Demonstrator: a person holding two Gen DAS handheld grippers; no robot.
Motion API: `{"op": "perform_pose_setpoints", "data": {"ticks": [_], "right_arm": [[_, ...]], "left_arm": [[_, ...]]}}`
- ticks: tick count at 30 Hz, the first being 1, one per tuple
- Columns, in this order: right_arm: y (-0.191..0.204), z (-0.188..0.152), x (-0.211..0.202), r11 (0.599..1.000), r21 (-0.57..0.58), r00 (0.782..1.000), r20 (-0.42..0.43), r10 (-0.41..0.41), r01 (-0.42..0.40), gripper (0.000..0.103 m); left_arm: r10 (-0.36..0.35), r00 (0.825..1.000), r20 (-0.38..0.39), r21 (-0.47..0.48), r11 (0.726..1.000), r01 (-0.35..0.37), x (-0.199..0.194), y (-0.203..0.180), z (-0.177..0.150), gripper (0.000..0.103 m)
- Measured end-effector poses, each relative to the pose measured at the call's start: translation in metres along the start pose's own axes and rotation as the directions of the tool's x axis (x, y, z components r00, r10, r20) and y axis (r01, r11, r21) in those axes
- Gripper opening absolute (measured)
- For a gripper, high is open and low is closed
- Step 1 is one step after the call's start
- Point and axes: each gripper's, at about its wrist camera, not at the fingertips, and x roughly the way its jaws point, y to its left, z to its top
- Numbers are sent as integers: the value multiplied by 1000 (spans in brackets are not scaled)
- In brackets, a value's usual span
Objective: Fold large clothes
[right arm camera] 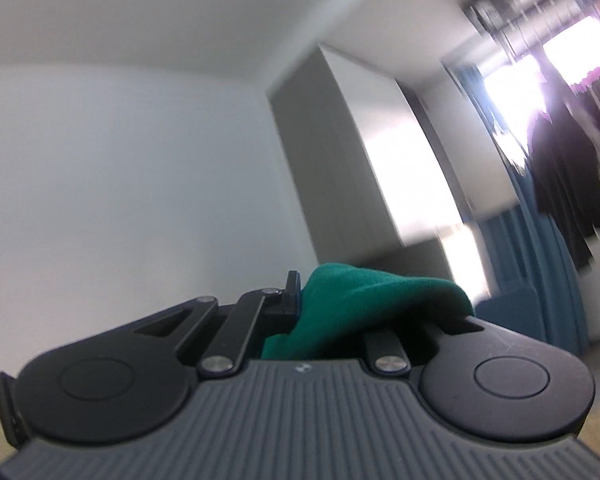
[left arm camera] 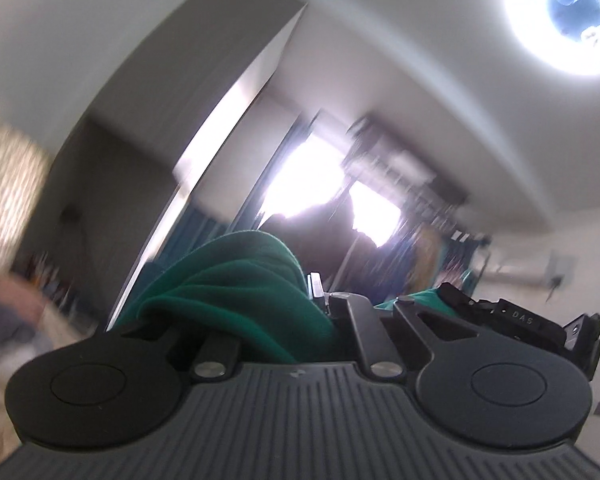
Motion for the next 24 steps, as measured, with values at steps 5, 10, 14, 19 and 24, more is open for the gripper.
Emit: {"op": "perform_pose_setpoints", "data": {"ticks": [5,10,14,19,24], "right_arm": [[-82,-91,45,993,31,979,-173,-107,113,11],[-175,-180,118,969,-8,931,-275,-238,245,11],[-245,-247,178,949,6,902,-313,-298,316,11],[-311,-344,224,932,-31,866,-362,-346,360,11],[-332,-396,217,921,-15,841,-404,-361,388,10]], "left_arm": [[97,988,-123,-44,994,-103,70,93,-92,9],[186,960,-209,-19,981,-195,185,176,-159,9],[239,930,-279,-17,967,-254,295,263,-212,9],[281,892,-355,57,958,-279,389,362,-283,9],[284,853,-438,-13,947,-322,441,449,-340,9]]}}
